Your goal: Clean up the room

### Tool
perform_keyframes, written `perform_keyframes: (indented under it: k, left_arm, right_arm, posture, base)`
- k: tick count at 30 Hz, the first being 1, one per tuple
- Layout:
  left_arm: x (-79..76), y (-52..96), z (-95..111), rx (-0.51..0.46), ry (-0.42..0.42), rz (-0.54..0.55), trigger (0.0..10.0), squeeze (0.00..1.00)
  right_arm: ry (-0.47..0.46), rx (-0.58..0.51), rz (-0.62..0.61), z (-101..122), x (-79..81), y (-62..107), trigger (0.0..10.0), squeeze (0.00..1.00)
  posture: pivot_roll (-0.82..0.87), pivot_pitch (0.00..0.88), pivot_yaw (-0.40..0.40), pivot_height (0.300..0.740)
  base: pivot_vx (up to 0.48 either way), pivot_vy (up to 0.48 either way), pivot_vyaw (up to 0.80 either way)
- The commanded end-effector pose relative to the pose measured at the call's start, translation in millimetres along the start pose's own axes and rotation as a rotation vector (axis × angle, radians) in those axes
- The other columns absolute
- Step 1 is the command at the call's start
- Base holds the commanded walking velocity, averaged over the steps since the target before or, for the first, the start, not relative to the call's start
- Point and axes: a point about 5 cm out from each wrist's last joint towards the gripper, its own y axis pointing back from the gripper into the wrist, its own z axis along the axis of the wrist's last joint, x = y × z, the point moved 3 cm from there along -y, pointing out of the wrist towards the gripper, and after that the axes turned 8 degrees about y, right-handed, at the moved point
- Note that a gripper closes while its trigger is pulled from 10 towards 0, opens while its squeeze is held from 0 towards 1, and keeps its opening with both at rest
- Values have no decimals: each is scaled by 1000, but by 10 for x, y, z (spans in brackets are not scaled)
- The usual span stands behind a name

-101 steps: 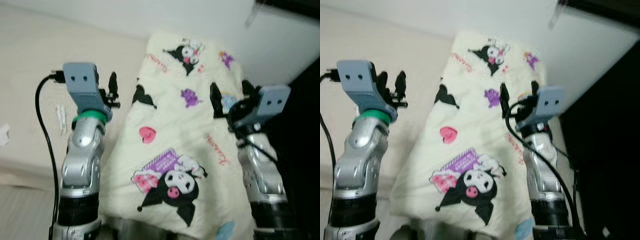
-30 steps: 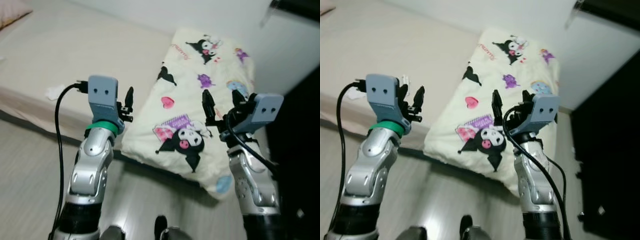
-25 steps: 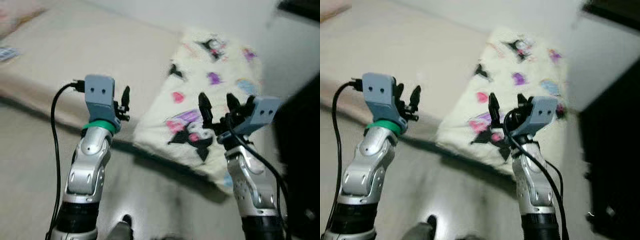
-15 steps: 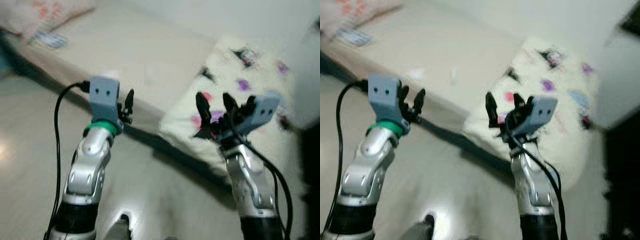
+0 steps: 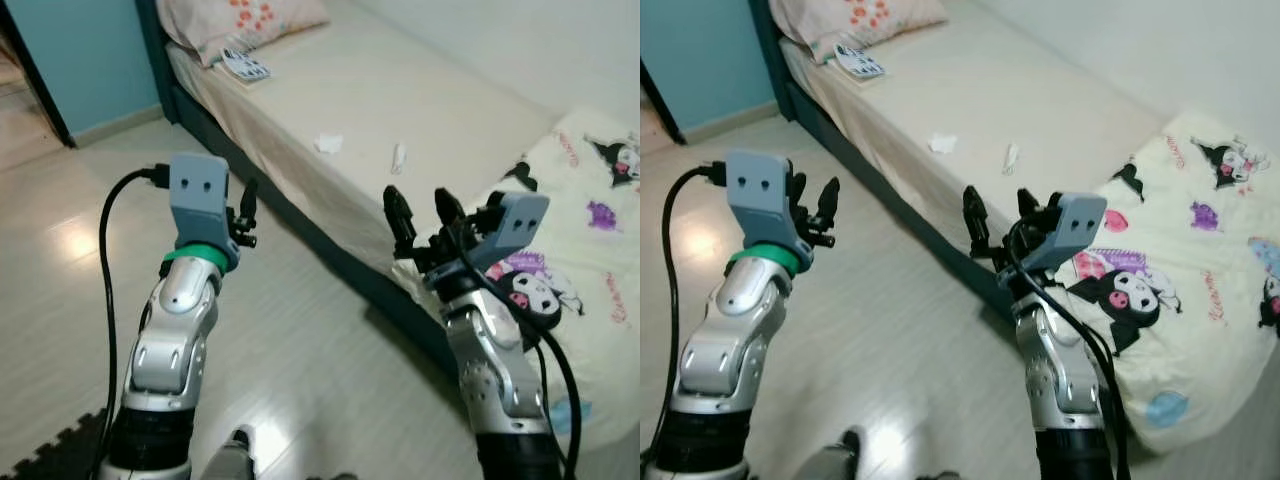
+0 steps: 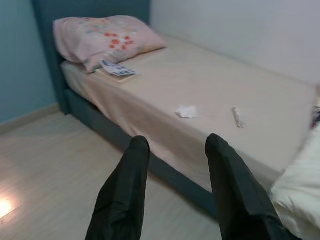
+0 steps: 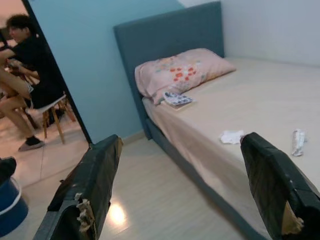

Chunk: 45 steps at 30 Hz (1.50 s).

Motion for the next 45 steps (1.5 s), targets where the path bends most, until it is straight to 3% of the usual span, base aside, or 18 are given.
perform_keyframes:
  k: [1,12,19,25,31,37,38,39,41,43,45]
  left_arm:
    - [1,9,-35,15,-3,2,10000,0]
    - [34,27,-82,17,-41,-4,10000,0]
    - [84,52,-179,25,-116,1,10000,0]
    - [111,67,-260,51,-147,-13,10000,0]
    - [129,79,-364,63,-215,-27,10000,0]
    - [181,144,-503,94,-246,-17,10000,0]
    - [244,227,-646,133,-274,-5,10000,0]
    - [244,227,-646,133,-274,-5,10000,0]
    - [396,408,-919,220,-302,32,10000,0]
    - [396,408,-919,220,-302,32,10000,0]
    - [536,521,-1094,279,-316,76,10000,0]
  right_arm:
    - [-5,20,-18,-48,-58,42,10000,0]
    - [-33,38,-51,-121,-120,62,10000,0]
    - [-177,148,-115,-448,-165,156,10000,0]
    - [-129,175,-116,-603,-121,230,10000,0]
    - [38,228,-34,-700,-5,294,10000,0]
    - [90,257,-5,-767,4,343,10000,0]
    - [118,281,-8,-828,-27,385,10000,0]
    - [118,281,-8,-828,-27,385,10000,0]
    - [148,321,-22,-933,-86,458,10000,0]
    - [148,321,-22,-933,-86,458,10000,0]
    - [162,341,-30,-994,-120,489,10000,0]
  posture:
    - [156,141,-91,740]
    - [158,134,-89,740]
    - [163,129,-69,740]
    - [156,122,-33,740]
    - [148,125,-34,740]
    - [148,125,-41,740]
    - [148,128,-46,740]
    - [148,128,-46,740]
    - [153,132,-51,740]
    - [153,132,-51,740]
    - [153,132,-51,740]
  base:
    - [0,0,731]
    - [0,0,718]
    - [310,0,184]
    - [467,0,0]
    - [466,0,0]
    - [465,0,0]
    - [465,0,656]
    - [465,0,656]
    - [467,0,725]
    - [469,0,725]
    - [467,0,725]
